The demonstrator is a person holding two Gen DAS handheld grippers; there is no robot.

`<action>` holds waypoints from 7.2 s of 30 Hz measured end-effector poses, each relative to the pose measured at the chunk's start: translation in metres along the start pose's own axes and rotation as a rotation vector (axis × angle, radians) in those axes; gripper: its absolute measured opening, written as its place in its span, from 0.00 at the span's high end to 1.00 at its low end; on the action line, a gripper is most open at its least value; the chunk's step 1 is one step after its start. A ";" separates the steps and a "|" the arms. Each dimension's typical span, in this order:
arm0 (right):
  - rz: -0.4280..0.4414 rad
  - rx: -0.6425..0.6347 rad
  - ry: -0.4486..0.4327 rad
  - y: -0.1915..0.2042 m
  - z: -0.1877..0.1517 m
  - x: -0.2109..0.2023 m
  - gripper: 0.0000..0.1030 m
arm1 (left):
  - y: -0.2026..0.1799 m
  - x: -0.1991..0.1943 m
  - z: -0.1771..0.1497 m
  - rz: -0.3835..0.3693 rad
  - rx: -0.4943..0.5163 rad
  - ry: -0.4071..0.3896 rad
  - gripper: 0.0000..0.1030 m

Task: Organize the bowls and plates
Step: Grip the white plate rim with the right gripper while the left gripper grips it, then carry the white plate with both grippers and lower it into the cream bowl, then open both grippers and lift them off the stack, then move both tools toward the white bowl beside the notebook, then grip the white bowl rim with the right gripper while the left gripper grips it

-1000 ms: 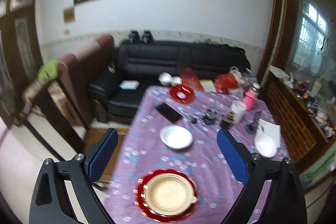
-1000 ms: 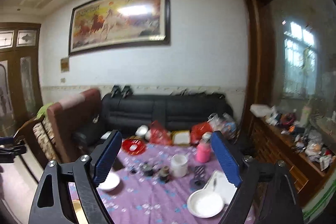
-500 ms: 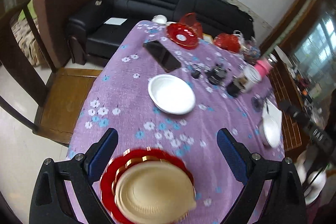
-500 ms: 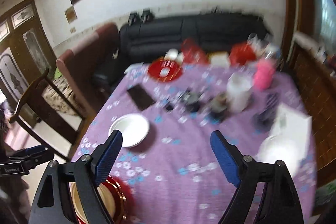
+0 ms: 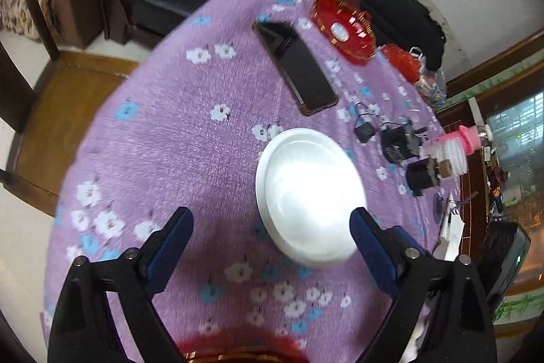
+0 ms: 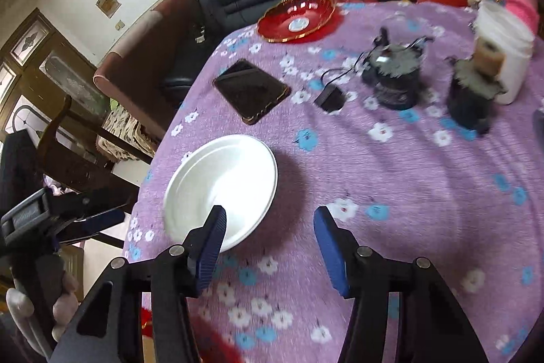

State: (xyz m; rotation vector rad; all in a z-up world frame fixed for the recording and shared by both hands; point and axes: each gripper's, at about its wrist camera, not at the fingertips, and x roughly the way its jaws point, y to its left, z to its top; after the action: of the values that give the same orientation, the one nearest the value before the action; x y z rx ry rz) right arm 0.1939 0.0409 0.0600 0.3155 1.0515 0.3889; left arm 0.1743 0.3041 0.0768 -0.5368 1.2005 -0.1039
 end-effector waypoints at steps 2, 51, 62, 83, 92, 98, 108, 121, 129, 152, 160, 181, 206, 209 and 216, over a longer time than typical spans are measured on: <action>0.011 0.005 0.006 -0.002 -0.001 0.013 0.43 | 0.001 0.016 0.006 -0.011 -0.002 0.039 0.25; 0.192 -0.194 -0.037 0.084 -0.151 -0.102 0.86 | 0.000 -0.112 -0.205 0.107 0.178 -0.159 0.77; 0.174 -0.181 0.033 0.076 -0.175 -0.071 0.86 | 0.024 -0.086 -0.230 0.136 0.123 -0.147 0.75; 0.127 -0.323 -0.182 0.097 -0.192 -0.113 0.74 | 0.027 -0.127 -0.260 0.249 0.117 -0.417 0.27; 0.087 -0.303 -0.300 0.067 -0.204 -0.151 0.54 | 0.027 -0.167 -0.281 0.086 0.063 -0.639 0.27; 0.099 -0.255 -0.280 0.048 -0.202 -0.149 0.54 | 0.039 -0.135 -0.253 0.017 0.023 -0.504 0.27; 0.082 -0.220 -0.277 0.034 -0.204 -0.153 0.53 | 0.067 -0.096 -0.246 0.033 -0.073 -0.381 0.27; 0.087 -0.187 -0.250 0.025 -0.206 -0.145 0.53 | 0.052 -0.157 -0.260 0.289 0.005 -0.622 0.28; 0.078 -0.183 -0.253 0.021 -0.209 -0.148 0.53 | 0.056 -0.129 -0.255 0.381 0.035 -0.527 0.30; -0.190 0.069 -0.382 -0.160 -0.186 -0.258 0.48 | -0.151 -0.111 -0.306 0.023 0.513 -0.391 0.10; -0.279 0.329 -0.531 -0.274 -0.147 -0.319 0.40 | -0.239 -0.095 -0.281 -0.019 0.562 -0.367 0.10; -0.270 0.443 -0.491 -0.363 -0.115 -0.248 0.45 | -0.352 0.155 -0.211 -0.045 0.468 0.008 0.15; 0.110 0.254 -0.277 -0.306 -0.112 -0.195 0.93 | -0.316 0.143 -0.218 -0.063 0.407 -0.006 0.59; 0.084 0.219 -0.225 -0.296 -0.113 -0.180 0.93 | -0.295 0.157 -0.222 -0.050 0.363 0.055 0.59; 0.023 0.204 -0.167 -0.292 -0.112 -0.159 0.90 | -0.280 0.149 -0.223 -0.009 0.369 -0.020 0.58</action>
State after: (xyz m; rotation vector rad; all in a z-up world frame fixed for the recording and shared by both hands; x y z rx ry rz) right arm 0.0713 -0.2833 0.0060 0.5344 0.9254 0.2712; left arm 0.0850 -0.0685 0.0178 -0.2189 1.1261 -0.3198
